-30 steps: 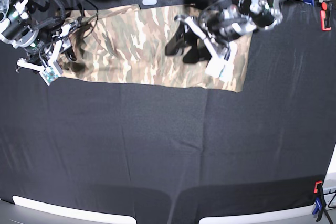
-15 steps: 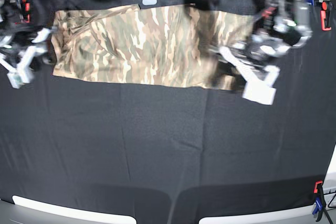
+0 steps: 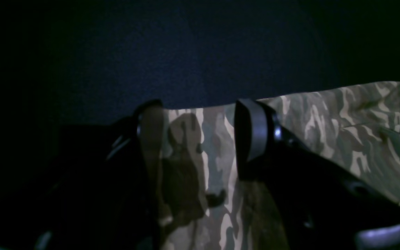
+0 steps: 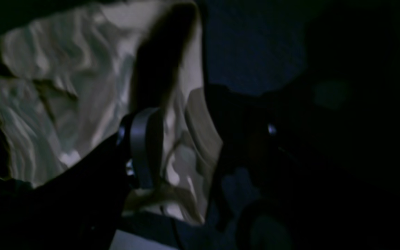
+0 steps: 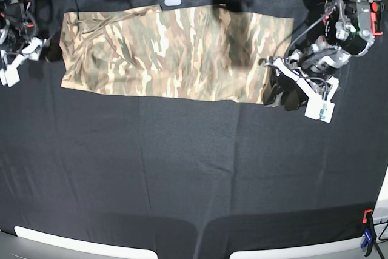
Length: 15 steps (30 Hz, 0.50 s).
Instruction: Layout the t-shirt on the table in an organized manner, then fold the t-shirt properly
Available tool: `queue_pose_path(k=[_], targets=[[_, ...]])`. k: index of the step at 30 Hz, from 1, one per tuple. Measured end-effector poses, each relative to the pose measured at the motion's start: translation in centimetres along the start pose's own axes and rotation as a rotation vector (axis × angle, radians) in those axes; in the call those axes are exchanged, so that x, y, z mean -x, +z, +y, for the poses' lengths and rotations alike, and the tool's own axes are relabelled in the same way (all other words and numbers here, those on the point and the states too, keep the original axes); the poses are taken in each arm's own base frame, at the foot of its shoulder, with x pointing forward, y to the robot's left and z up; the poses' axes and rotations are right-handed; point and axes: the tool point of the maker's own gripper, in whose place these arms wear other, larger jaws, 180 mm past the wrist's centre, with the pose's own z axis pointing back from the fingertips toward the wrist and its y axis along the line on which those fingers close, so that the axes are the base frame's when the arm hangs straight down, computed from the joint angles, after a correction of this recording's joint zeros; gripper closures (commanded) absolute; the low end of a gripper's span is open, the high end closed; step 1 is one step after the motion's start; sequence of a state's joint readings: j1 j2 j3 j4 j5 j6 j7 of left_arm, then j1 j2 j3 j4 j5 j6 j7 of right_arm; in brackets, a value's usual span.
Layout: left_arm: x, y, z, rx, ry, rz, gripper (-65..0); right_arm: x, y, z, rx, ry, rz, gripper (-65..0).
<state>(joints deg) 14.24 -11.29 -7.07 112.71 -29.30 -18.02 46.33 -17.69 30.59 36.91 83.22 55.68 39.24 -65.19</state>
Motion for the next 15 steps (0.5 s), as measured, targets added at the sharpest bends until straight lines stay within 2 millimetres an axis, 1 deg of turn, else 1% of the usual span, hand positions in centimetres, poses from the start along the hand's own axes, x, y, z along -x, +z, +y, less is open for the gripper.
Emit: queue_pose_path(k=[3,7,9,12,15], targets=[[0.0,0.0,0.0,0.000,-0.001,0.000,-30.5,0.7,-1.0,0.6,-0.034,-0.015,0.025,-35.2],[0.0,0.0,0.0,0.000,0.000,0.000,-30.5,2.0,-2.6,2.6,-0.098,0.009,0.090,-35.2],[0.0,0.0,0.0,0.001,-0.001,0.000,-30.5,2.4,-3.3,3.5,-0.126,0.025,0.109,-35.2],[0.0,0.0,0.0,0.001,-0.001,0.000,-30.5,2.7,-3.9,4.3,-0.149,0.044,0.127,-35.2],[0.0,0.0,0.0,0.000,-0.001,0.000,-30.5,2.7,-4.0,4.5,-0.156,0.049,0.126,-35.2]])
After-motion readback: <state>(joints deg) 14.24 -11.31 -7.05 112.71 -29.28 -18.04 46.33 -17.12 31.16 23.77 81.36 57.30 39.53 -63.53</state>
